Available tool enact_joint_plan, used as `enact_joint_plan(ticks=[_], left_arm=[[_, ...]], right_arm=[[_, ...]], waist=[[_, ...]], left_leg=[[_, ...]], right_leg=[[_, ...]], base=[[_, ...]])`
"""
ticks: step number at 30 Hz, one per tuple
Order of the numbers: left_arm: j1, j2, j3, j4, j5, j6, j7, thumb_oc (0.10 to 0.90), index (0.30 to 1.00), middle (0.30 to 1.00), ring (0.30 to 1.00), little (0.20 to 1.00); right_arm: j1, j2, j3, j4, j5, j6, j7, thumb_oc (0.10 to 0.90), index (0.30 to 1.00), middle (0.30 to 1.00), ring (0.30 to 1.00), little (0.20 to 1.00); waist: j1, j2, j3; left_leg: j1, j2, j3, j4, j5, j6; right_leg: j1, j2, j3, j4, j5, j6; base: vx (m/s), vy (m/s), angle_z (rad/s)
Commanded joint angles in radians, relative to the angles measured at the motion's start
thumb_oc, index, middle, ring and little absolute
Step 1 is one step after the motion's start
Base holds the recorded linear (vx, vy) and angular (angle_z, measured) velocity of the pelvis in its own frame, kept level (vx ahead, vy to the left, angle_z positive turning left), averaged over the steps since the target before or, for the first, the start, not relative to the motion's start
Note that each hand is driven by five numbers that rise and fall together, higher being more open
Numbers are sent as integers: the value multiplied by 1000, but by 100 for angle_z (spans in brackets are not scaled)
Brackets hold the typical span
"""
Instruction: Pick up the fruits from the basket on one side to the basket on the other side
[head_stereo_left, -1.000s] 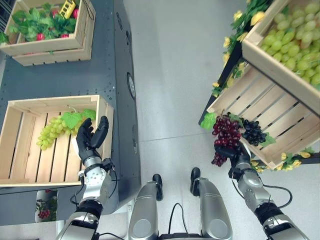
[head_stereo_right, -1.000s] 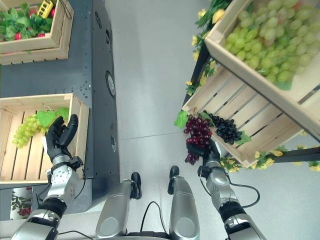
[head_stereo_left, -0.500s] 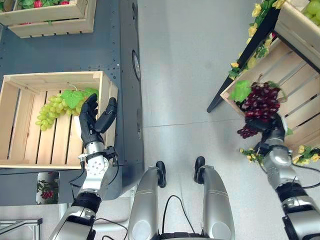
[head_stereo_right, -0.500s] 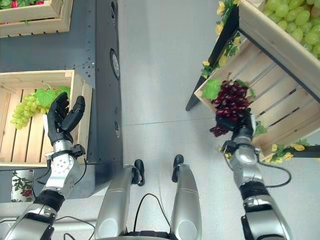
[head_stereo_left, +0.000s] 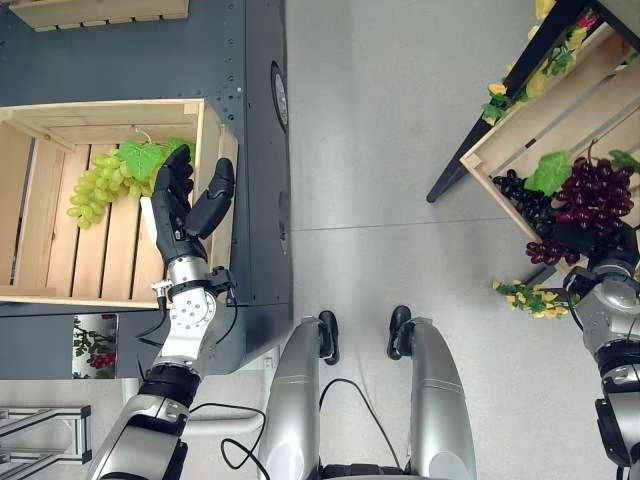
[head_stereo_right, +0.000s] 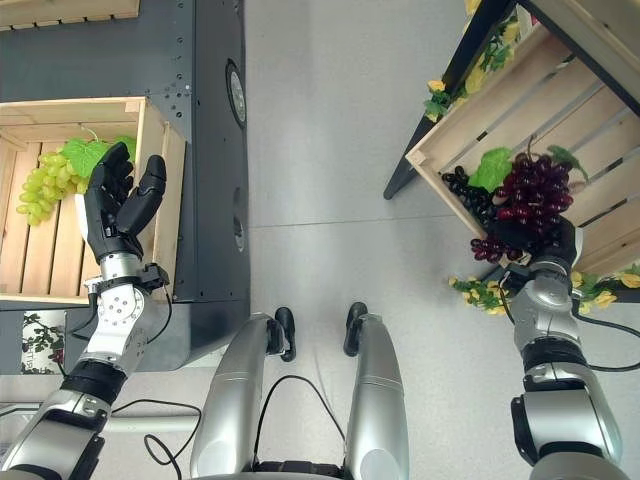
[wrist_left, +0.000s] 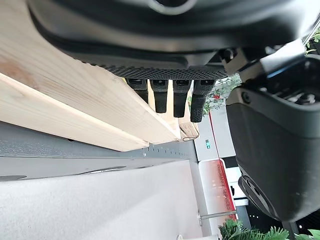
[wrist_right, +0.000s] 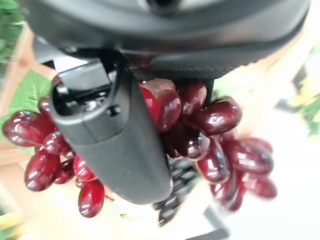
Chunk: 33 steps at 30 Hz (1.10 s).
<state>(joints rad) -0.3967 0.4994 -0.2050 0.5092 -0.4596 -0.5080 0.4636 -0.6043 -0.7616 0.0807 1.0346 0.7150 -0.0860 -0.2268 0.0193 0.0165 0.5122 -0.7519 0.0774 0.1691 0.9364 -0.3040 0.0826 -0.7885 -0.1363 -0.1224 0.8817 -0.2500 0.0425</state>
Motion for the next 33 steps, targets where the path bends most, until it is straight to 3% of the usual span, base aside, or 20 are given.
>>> enact_joint_plan(ticks=[1,10,12,13,14,16,17,18,33], left_arm=[[55,-110,-226,87,-21,133,-87,800,900,900,900,900],[72,-83,-226,80,-34,122,-104,800,900,900,900,900],[74,-79,-223,73,-32,123,-111,800,900,900,900,900],[79,-78,-224,72,-34,122,-111,800,900,900,900,900],[77,-74,-221,70,-35,125,-113,800,900,900,900,900],[81,-74,-219,76,-34,125,-120,800,900,900,900,900],[82,-73,-218,77,-33,124,-122,800,900,900,900,900],[81,-71,-217,77,-34,123,-122,800,900,900,900,900],[71,-77,-215,97,-28,123,-125,800,900,900,900,900]], right_arm=[[-77,-160,-79,6,-14,-27,-42,400,300,300,300,300],[-138,-224,-58,41,-4,38,-88,400,300,300,300,300],[-139,-229,-63,43,-19,31,-88,722,782,782,782,782],[-136,-226,-61,39,-33,24,-92,701,752,752,752,752],[-137,-228,-61,26,-29,4,-108,400,300,300,300,300],[-135,-228,-67,15,-43,-9,-163,400,300,300,300,300],[-136,-230,-71,11,-56,-15,-209,576,564,564,564,564],[-136,-230,-76,4,-55,-17,-219,800,900,900,900,900],[-145,-243,-59,11,-106,44,-244,800,900,900,900,900]], waist=[[-40,-46,8],[-31,-52,8],[-29,-54,8],[-28,-55,8],[-29,-57,8],[-29,-60,8],[-29,-62,8],[-31,-65,8],[-35,-82,8]], left_leg=[[41,0,-2,37,-112,1],[47,-4,-9,15,-106,2],[43,-4,-9,20,-104,3],[53,-3,-9,17,-107,1],[49,-2,-9,17,-103,3],[62,-1,-9,13,-107,0],[64,1,-8,14,-109,0],[57,2,-8,19,-107,2],[75,14,2,24,-118,4]], right_leg=[[91,24,-74,-54,27,-38],[92,28,-80,-62,26,-41],[92,28,-82,-64,28,-44],[100,29,-84,-65,26,-42],[97,29,-85,-66,28,-44],[109,30,-85,-69,26,-42],[111,30,-87,-69,26,-41],[105,30,-89,-69,29,-43],[121,42,-82,-84,35,-37]], base=[[-19,-45,3],[-3,-10,0],[0,0,0],[0,0,0],[0,0,0],[0,0,0],[0,0,0],[0,0,0],[-1,6,-1]])
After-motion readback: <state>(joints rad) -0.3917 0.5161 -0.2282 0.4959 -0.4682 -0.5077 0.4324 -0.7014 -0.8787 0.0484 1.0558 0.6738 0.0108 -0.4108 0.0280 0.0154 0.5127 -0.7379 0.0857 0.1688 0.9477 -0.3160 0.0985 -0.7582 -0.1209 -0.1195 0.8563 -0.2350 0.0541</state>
